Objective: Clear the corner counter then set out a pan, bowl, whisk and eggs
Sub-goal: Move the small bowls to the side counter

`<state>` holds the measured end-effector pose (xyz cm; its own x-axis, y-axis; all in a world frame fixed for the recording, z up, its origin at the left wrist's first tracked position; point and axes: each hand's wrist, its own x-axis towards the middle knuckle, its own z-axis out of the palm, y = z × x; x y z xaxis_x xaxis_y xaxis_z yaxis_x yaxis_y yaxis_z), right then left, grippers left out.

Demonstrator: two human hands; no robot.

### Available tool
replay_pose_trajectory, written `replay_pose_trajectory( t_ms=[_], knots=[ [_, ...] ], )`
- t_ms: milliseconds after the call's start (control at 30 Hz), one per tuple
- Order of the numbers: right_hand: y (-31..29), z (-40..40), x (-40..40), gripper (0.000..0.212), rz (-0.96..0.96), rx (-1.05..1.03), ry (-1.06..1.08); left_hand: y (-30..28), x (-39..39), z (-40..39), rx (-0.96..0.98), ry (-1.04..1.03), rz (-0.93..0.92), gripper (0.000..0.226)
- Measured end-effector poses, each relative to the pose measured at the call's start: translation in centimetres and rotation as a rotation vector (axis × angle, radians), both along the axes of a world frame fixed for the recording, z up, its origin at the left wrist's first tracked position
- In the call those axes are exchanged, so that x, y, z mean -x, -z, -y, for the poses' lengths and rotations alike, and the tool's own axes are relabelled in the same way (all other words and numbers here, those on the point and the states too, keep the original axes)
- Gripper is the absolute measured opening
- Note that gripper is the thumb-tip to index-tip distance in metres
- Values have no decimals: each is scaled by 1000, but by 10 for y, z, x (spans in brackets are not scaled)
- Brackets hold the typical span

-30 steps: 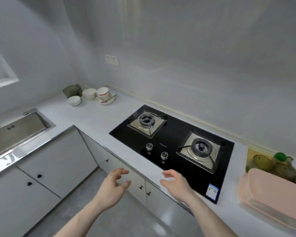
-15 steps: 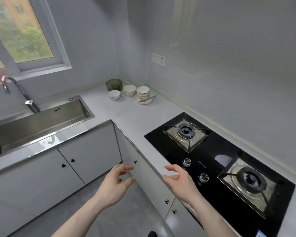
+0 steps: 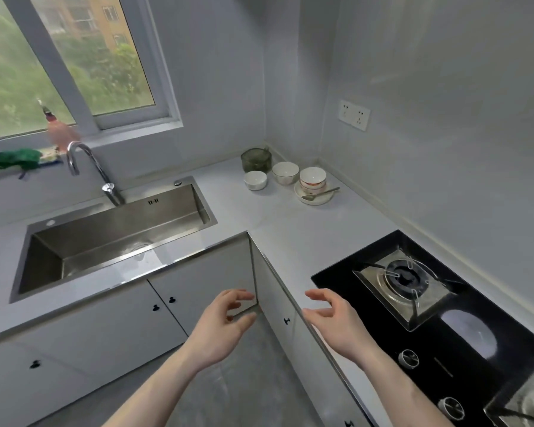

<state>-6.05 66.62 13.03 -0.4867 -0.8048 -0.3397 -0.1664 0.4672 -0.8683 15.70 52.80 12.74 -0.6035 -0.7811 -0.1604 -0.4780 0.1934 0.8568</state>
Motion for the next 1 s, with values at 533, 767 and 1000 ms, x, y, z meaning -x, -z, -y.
replay_pose_trajectory(
  t_ms=[533,767,1000],
  knots=[
    [-10,181,-27,31,-43,21,162,-8,-15,224,-6,138,-18,24],
    [-6,232,-10,32,-45,34,215,-8,13,293,-11,203,5,26],
    [18,288,63,31,-44,26,239,0,81,355,-73,186,74,24]
  ],
)
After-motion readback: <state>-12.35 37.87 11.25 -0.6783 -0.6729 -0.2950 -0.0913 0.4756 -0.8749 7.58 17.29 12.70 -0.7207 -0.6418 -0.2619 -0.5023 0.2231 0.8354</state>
